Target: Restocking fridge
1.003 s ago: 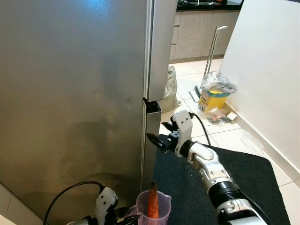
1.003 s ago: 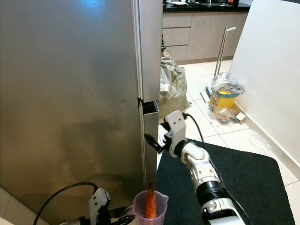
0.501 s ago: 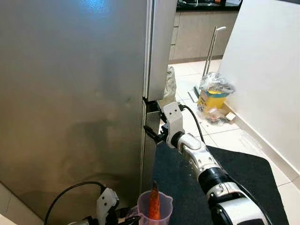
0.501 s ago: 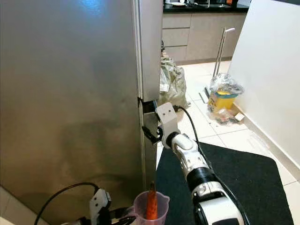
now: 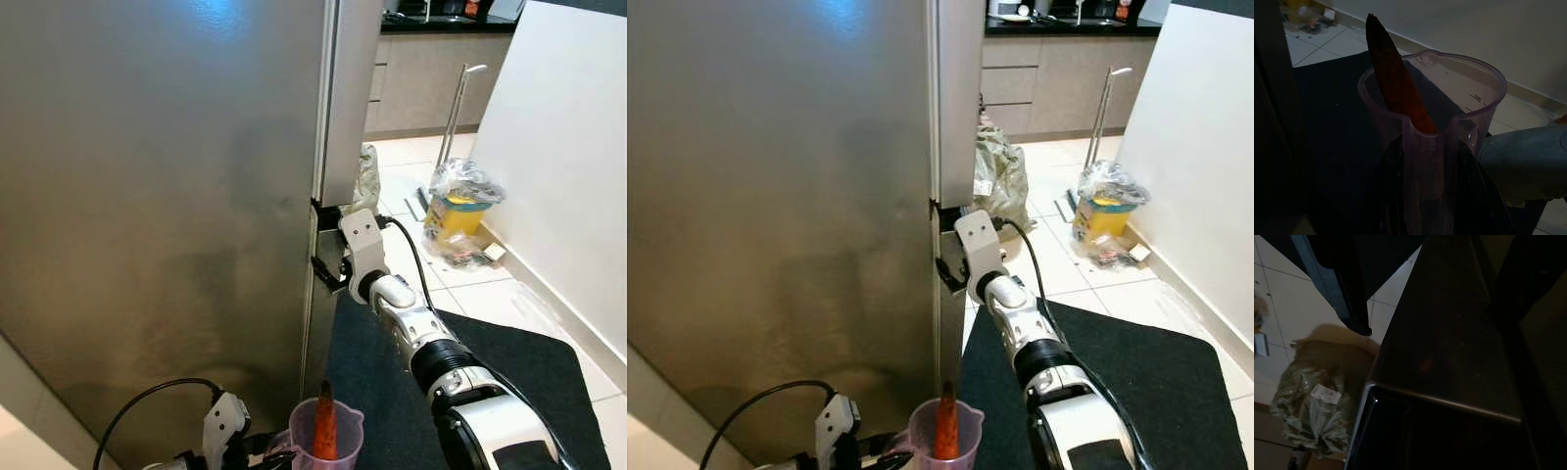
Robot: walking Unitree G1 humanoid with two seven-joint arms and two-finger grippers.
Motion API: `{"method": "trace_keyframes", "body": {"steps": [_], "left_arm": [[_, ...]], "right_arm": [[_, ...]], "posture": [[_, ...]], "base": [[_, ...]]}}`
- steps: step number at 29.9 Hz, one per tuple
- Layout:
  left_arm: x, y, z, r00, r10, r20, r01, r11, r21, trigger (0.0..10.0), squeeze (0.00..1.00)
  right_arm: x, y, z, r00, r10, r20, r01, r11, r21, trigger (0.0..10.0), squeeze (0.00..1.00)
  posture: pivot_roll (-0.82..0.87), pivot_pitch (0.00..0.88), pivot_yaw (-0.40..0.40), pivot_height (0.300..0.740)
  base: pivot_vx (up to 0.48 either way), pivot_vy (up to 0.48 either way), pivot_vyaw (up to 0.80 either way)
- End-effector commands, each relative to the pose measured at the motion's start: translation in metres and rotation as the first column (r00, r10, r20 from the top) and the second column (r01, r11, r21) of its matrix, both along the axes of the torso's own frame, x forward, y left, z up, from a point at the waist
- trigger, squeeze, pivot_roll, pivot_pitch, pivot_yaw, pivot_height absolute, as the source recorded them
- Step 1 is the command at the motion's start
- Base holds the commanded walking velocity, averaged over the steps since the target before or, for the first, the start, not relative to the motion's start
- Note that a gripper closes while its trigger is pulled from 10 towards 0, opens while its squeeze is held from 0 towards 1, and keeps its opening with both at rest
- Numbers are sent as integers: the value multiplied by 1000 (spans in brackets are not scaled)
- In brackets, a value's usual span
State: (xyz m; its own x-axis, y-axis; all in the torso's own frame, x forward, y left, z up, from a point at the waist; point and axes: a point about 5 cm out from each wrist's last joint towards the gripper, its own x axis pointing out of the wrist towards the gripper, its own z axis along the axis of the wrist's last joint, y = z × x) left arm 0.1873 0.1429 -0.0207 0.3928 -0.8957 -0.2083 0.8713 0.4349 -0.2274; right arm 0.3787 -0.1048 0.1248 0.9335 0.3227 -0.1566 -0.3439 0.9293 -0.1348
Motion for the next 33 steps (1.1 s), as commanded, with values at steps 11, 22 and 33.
{"method": "trace_keyframes", "body": {"steps": [11,22,33], "left_arm": [[0,-4,3,1000,-19,13,19,1000,-14,10000,0],[1,-6,3,999,-34,11,34,999,-11,10000,0],[-1,-7,3,999,-51,5,51,999,-12,10000,0]], "right_arm": [[1,-92,3,912,-409,40,410,912,-32,10000,0],[-5,-117,-3,865,-501,37,502,863,-55,10000,0],[-9,-126,-6,844,-535,43,537,841,-70,10000,0]], "posture": [[-53,2,-24,740],[-63,0,-20,740],[-66,4,-15,740]], "base": [[0,0,0],[0,0,0],[0,0,0]]}}
